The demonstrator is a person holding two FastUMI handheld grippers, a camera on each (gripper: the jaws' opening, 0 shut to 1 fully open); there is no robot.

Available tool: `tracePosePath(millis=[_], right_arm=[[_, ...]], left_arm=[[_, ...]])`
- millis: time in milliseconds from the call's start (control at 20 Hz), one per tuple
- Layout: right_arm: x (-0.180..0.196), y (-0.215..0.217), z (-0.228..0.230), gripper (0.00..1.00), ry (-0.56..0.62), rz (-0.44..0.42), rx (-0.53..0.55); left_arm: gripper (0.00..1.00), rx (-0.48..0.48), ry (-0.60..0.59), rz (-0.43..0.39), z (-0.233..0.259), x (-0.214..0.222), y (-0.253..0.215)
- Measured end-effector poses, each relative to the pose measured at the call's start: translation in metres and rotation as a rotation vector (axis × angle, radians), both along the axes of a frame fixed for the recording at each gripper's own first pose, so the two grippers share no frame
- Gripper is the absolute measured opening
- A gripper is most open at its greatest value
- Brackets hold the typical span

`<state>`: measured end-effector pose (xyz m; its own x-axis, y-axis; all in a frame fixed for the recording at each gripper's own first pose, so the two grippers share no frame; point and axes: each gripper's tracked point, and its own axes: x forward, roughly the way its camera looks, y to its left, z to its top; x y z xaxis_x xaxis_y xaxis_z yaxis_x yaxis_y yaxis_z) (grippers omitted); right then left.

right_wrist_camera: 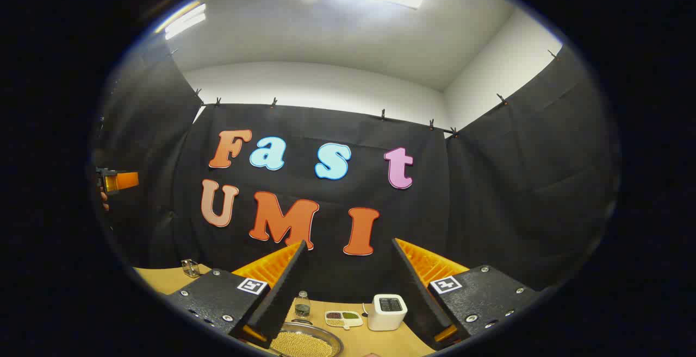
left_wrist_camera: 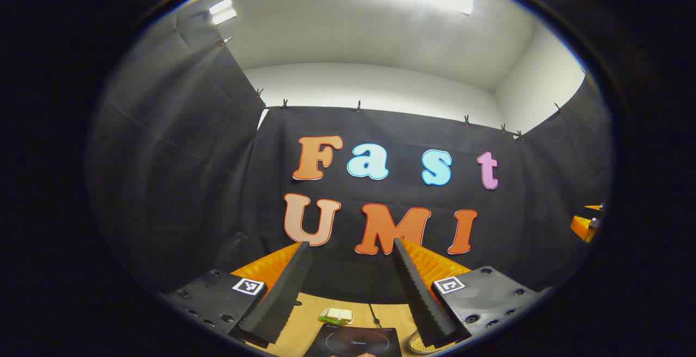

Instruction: First push the handle of the pot to place it horizontally, then grasp the pot with both hands and set it on the induction cooktop.

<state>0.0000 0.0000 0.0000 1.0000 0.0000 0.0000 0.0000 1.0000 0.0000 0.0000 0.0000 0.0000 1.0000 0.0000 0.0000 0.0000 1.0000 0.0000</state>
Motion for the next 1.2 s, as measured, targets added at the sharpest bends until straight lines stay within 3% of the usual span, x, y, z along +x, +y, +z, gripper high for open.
tracePosePath(millis=[200, 500, 900, 1200], right_arm=[[0.007, 0.020, 0.000, 0.94, 0.008, 0.040, 0.019], [0.015, 0.040, -0.004, 0.94, -0.012, 0.065, 0.003], [0.031, 0.039, -0.010, 0.93, -0.010, 0.062, 0.013], [0.044, 0.040, -0.040, 0.94, 0.040, 0.087, 0.014]], left_arm=[[0.98, 0.024, -0.005, 0.039, 0.000, 0.004, 0.017], [0.96, 0.005, 0.000, 0.024, -0.010, 0.013, 0.019], [0.99, 0.028, 0.019, 0.011, -0.028, 0.039, 0.014], [0.99, 0.024, 0.035, -0.003, -0.043, 0.048, 0.006]])
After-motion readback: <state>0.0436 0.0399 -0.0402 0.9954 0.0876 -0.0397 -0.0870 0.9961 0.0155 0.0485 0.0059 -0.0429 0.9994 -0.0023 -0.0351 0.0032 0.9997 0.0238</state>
